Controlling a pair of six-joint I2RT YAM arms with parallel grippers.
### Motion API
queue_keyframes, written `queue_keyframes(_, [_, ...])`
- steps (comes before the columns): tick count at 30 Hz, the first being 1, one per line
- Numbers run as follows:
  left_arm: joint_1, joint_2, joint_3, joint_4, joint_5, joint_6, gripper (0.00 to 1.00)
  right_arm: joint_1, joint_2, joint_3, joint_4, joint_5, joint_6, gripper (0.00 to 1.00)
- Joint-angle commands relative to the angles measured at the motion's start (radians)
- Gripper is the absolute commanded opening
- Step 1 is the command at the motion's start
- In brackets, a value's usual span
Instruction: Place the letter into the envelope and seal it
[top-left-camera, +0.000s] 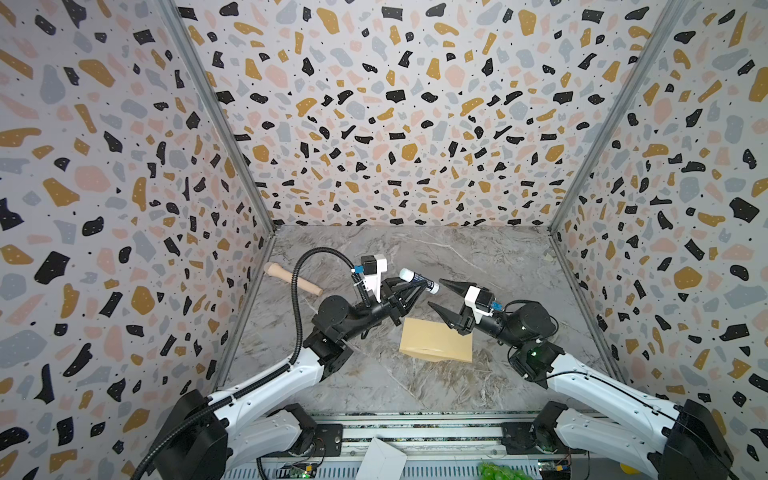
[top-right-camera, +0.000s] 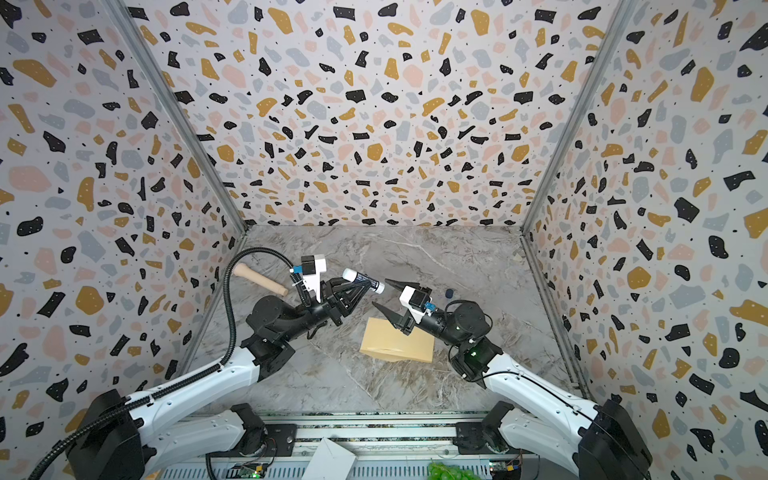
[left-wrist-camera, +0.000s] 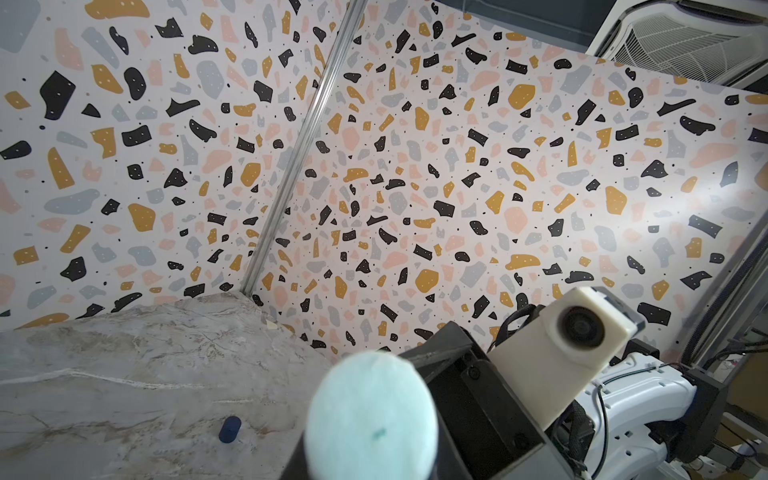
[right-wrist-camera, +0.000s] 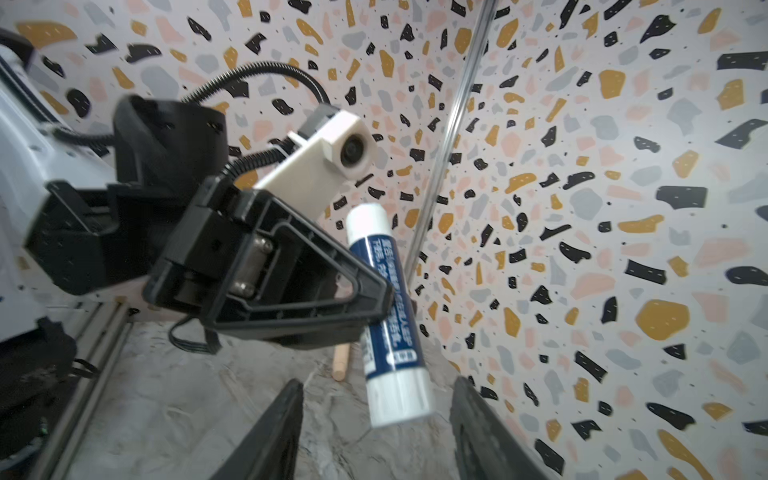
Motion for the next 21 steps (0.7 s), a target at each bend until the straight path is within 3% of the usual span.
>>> queue_keyframes(1, [0.004, 0.002, 0.046, 0.012, 0.012, 0.015, 0.0, 0.01, -0.026, -0.018, 0.058, 0.123, -0.16, 0.57])
queue_keyframes(16, [0.004, 0.032, 0.076, -0.009, 0.047, -0.007, 0.0, 0.096, 0.016, -0.006, 0.086, 0.196, -0.326, 0.42])
queue_keyframes(21, [0.004, 0.034, 0.076, -0.009, 0.051, -0.009, 0.0, 0.119, 0.042, 0.007, 0.08, 0.229, -0.362, 0.29])
